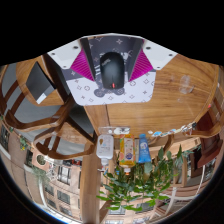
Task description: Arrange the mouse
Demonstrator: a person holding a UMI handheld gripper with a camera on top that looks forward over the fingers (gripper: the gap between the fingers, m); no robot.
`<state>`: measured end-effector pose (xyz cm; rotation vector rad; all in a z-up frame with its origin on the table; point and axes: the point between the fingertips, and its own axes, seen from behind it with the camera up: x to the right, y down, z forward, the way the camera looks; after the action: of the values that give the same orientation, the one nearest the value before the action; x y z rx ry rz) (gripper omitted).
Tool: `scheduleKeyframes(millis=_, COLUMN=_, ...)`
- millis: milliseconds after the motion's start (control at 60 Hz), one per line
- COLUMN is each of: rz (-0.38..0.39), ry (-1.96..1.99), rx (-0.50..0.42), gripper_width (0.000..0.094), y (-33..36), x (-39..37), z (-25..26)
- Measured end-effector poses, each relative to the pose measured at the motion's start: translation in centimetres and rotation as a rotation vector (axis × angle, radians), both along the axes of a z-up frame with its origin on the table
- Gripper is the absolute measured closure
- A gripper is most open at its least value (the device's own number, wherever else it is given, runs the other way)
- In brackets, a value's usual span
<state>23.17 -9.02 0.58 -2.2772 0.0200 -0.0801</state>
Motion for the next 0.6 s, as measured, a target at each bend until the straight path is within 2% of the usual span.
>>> scheduleKeyframes(millis=67, rz=-0.007, ry=-0.005, rx=0.030, gripper_width=0.0073, y=-0.9, x=-0.2, z=1.8)
scheduleKeyframes(millis=117, rz=-0.008, ry=-0.005, rx=0.047, gripper_width=0.0105, y=-1.6, x=-0.4, z=3.5)
scheduleKeyframes(millis=183, rz=-0.012, ry=-0.005, rx=0.072, gripper_width=0.0076, y=-3.1, x=-0.9, z=5.5)
scheduleKeyframes(millis=333, rz=-0.013, ry=-0.033, rx=0.108, gripper_width=0.0084, y=-6.8, x=-2.2, z=9.5)
scheduleKeyframes(millis=600, rz=-0.032, ry=-0.049, rx=0.117, gripper_width=0.0084, y=-14.0, x=-3.2, z=12.0)
